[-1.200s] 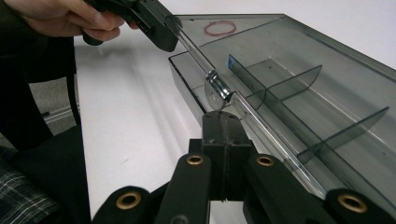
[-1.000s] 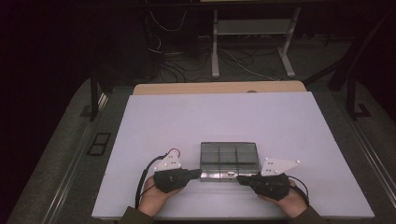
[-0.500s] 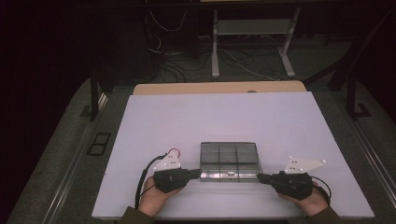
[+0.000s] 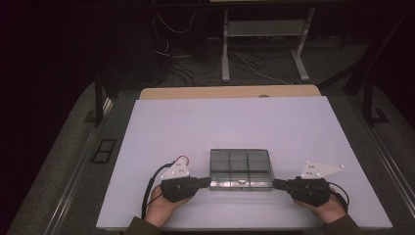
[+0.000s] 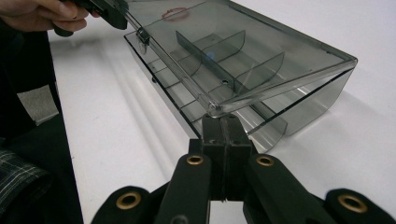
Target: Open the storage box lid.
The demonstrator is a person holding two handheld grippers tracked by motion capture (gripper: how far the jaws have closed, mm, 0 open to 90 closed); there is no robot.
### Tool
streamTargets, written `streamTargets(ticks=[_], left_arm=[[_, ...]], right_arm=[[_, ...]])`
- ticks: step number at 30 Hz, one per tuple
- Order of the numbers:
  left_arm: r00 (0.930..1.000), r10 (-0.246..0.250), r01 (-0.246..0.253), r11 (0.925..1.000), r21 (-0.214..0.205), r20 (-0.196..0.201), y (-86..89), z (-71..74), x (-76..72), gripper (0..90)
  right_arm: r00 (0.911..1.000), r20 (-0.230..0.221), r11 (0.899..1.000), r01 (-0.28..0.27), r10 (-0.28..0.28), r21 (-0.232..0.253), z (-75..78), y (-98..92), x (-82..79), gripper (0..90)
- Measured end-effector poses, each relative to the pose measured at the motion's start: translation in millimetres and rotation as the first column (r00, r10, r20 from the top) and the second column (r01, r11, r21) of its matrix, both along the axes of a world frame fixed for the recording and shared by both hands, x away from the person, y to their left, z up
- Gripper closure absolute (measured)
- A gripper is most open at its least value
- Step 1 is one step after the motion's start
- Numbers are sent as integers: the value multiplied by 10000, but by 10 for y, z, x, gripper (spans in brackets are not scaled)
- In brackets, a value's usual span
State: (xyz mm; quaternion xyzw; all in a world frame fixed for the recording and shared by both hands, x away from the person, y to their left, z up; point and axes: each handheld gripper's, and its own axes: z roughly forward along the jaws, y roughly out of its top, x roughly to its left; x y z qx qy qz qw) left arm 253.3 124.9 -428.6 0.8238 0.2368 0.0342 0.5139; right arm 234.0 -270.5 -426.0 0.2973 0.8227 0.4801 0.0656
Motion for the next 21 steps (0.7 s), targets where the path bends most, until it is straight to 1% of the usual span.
streamTargets(ticks=[3,8,21], left_arm=[[10000,-56,56,10000,-10,-21,6,15,6,885],[9999,-99,100,9999,-98,54,9,38,15,885],[9998,-82,87,9995,-289,172,24,85,47,885]], right_arm=[[10000,31,10000,-12,12,69,7,3,3,892],[10000,54,9999,-17,16,125,31,1,8,892],[9998,175,9995,-75,70,316,91,-5,36,891]])
